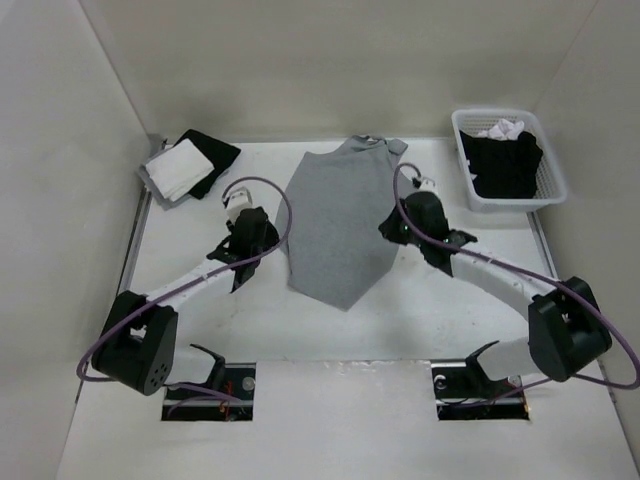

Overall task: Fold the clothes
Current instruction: Flatten the tank top out

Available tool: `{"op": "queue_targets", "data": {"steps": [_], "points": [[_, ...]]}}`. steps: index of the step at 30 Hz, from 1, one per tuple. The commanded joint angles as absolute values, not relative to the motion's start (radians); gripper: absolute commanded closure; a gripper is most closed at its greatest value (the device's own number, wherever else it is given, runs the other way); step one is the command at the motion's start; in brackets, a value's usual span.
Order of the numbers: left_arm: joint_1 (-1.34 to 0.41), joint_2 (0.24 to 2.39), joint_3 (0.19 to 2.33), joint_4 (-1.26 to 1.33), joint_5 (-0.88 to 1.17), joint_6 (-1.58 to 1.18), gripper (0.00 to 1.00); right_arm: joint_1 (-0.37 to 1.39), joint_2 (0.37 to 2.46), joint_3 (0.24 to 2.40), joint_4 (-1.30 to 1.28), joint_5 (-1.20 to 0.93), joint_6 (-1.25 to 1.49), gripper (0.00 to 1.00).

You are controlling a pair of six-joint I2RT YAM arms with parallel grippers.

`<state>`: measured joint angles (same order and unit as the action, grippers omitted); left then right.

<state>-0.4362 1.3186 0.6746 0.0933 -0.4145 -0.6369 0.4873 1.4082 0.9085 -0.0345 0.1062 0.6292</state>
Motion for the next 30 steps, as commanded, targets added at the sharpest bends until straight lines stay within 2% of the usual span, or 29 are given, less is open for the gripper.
{"op": "queue_targets", "data": {"steps": [1,2,6,12,14,15,16,17,18,20,22,26,30], "points": [[-0.404,1.333,0.597,0.201,-0.312,-0.693,0.56,0.549,1.355,0.660,0.152,0.123,0.758,0.69],[-0.395,1.359,0.601,0.215,-0.272,-0.686,0.54,0.577,1.338,0.616,0.149,0.129,0.765,0.63],[-0.392,1.468,0.646,0.229,-0.216,-0.686,0.53,0.619,1.292,0.514,0.144,0.150,0.817,0.55],[-0.395,1.621,0.701,0.258,-0.244,-0.706,0.57,0.619,1.339,0.489,0.173,0.152,0.839,0.54],[-0.395,1.663,0.721,0.278,-0.250,-0.716,0.65,0.610,1.386,0.509,0.215,0.140,0.836,0.64],[-0.393,1.684,0.735,0.291,-0.249,-0.724,0.76,0.608,1.403,0.521,0.225,0.129,0.830,0.70],[-0.390,1.693,0.745,0.294,-0.247,-0.727,0.85,0.598,1.422,0.537,0.235,0.123,0.827,0.82],[-0.387,1.690,0.750,0.291,-0.242,-0.739,0.93,0.588,1.425,0.541,0.241,0.121,0.824,0.90],[-0.387,1.665,0.749,0.288,-0.242,-0.747,0.99,0.584,1.421,0.545,0.242,0.121,0.821,0.95],[-0.390,1.545,0.718,0.264,-0.252,-0.735,1.00,0.587,1.373,0.540,0.227,0.123,0.801,0.99],[-0.393,1.409,0.701,0.185,-0.253,-0.716,1.00,0.590,1.292,0.529,0.180,0.126,0.793,0.99],[-0.432,1.047,0.715,-0.136,-0.278,-0.692,1.00,0.671,0.984,0.505,-0.045,0.133,0.776,0.99],[-0.453,0.872,0.807,-0.369,-0.284,-0.689,0.98,0.714,0.777,0.544,-0.234,0.135,0.764,0.97]]}}
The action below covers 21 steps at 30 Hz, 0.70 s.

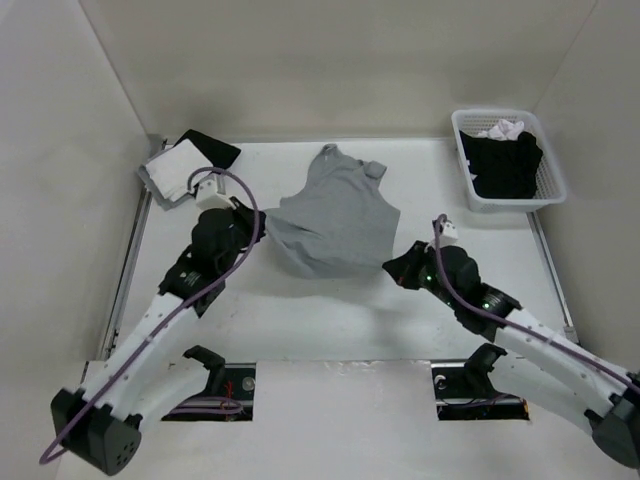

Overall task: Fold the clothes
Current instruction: Flatten the tank top out

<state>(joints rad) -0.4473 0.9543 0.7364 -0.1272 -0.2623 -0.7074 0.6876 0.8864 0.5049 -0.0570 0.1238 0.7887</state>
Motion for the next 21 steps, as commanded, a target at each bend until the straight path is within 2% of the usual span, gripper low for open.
{"op": "queue_targets", "data": {"steps": [1,5,9,12,13,15,17,21], "points": [[-0.449,0.870,0.836,-0.409,-0.276,-0.678,0.96,0.719,0.753,0.555,-0.251,0.130,0.758,0.97],[-0.413,0.980,0.888,-0.419,-0.262,-0.650,0.92,0.665,0.837,0.587,-0.198,0.104,0.710,0.94],[-0.380,1.181,0.908,-0.287,-0.278,-0.653,0.91,0.547,1.087,0.653,-0.050,0.037,0.680,0.94],[-0.340,1.372,0.960,-0.189,-0.294,-0.676,0.84,0.489,1.262,0.734,0.024,0.014,0.675,0.92],[-0.318,1.455,0.997,-0.164,-0.290,-0.681,0.79,0.472,1.319,0.771,0.032,0.014,0.675,0.88],[-0.298,1.541,1.060,-0.166,-0.261,-0.686,0.72,0.455,1.391,0.824,0.029,0.023,0.675,0.74],[-0.306,1.525,1.043,-0.155,-0.265,-0.686,0.67,0.453,1.382,0.809,0.041,0.050,0.675,0.62],[-0.346,1.338,0.824,-0.097,-0.362,-0.705,0.66,0.514,1.241,0.662,0.075,0.127,0.676,0.56]]}}
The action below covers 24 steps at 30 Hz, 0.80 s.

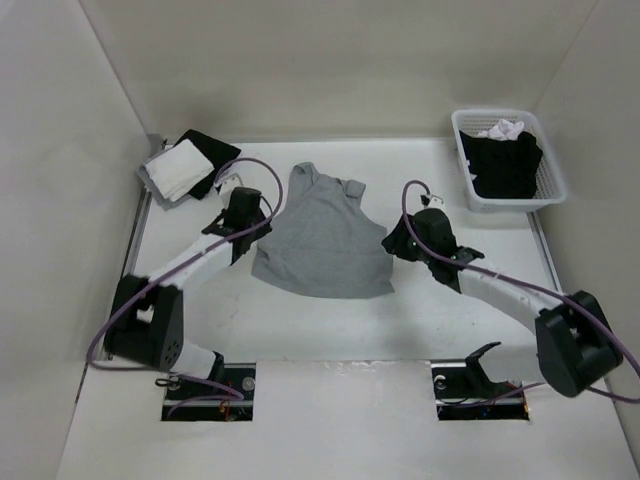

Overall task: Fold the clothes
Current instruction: Flatten the tank top out

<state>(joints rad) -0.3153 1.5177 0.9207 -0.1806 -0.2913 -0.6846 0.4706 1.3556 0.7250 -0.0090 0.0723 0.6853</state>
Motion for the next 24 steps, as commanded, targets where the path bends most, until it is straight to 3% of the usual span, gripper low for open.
{"op": "queue_targets", "data": {"steps": [1,5,6,10,21,24], "points": [[-0.360,1.278,0.748,-0.088,-0.373,-0.724,0.68,0.536,1.195,0.613,0.081,0.144,0.681,0.59],[-0.358,1.089,0.494,-0.101,-0.364,-0.788,0.73,0.600,1.028,0.461,0.075,0.172,0.729,0.90],[-0.354,1.060,0.454,-0.110,-0.350,-0.805,0.73,0.613,0.996,0.439,0.072,0.170,0.736,0.92],[-0.337,1.040,0.385,-0.081,-0.305,-0.824,0.70,0.646,0.920,0.400,0.048,0.173,0.741,0.87],[-0.328,1.242,0.400,0.034,-0.276,-0.793,0.66,0.648,0.934,0.339,0.060,0.178,0.793,0.71],[-0.326,1.275,0.410,0.058,-0.273,-0.785,0.75,0.648,0.948,0.333,0.061,0.178,0.808,0.67]]}}
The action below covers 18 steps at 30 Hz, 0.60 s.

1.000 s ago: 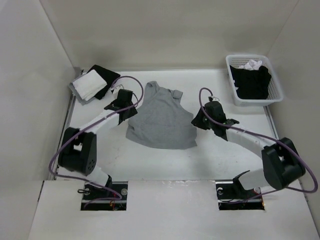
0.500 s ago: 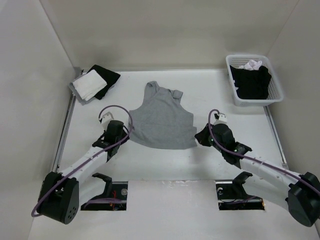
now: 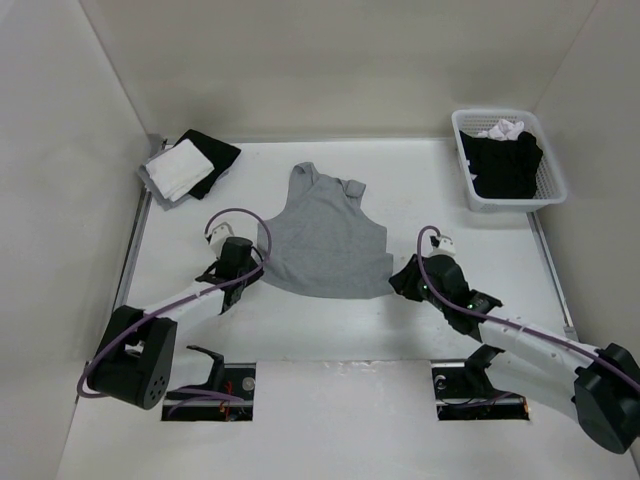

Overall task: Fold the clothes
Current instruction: Flatten the tank top out

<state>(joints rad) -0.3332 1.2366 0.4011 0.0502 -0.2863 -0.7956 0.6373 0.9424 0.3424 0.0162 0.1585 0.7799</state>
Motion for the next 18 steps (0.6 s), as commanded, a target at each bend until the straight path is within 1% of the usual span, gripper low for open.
{"op": "queue_targets", "data": {"steps": [1,2,3,6,11,13,14,18], "points": [[-0.326,1.279,0.410,0.061,-0.275,-0.784,0.81,0.648,0.946,0.328,0.061,0.179,0.814,0.67],[-0.324,1.279,0.411,0.060,-0.276,-0.782,0.87,0.642,0.943,0.321,0.061,0.181,0.824,0.66],[-0.321,1.272,0.410,0.057,-0.273,-0.782,0.90,0.636,0.937,0.316,0.057,0.183,0.831,0.65],[-0.317,1.223,0.402,0.041,-0.273,-0.776,0.95,0.613,0.939,0.307,0.043,0.190,0.853,0.62],[-0.323,1.089,0.393,-0.029,-0.278,-0.784,0.97,0.623,1.055,0.344,0.015,0.190,0.857,0.58],[-0.326,1.036,0.385,-0.055,-0.282,-0.784,0.97,0.633,1.092,0.353,0.020,0.187,0.859,0.59],[-0.321,1.017,0.380,-0.063,-0.282,-0.784,0.97,0.637,1.098,0.360,0.014,0.190,0.856,0.58],[-0.314,1.002,0.371,-0.071,-0.264,-0.776,0.97,0.639,1.141,0.391,0.000,0.187,0.853,0.57]]}}
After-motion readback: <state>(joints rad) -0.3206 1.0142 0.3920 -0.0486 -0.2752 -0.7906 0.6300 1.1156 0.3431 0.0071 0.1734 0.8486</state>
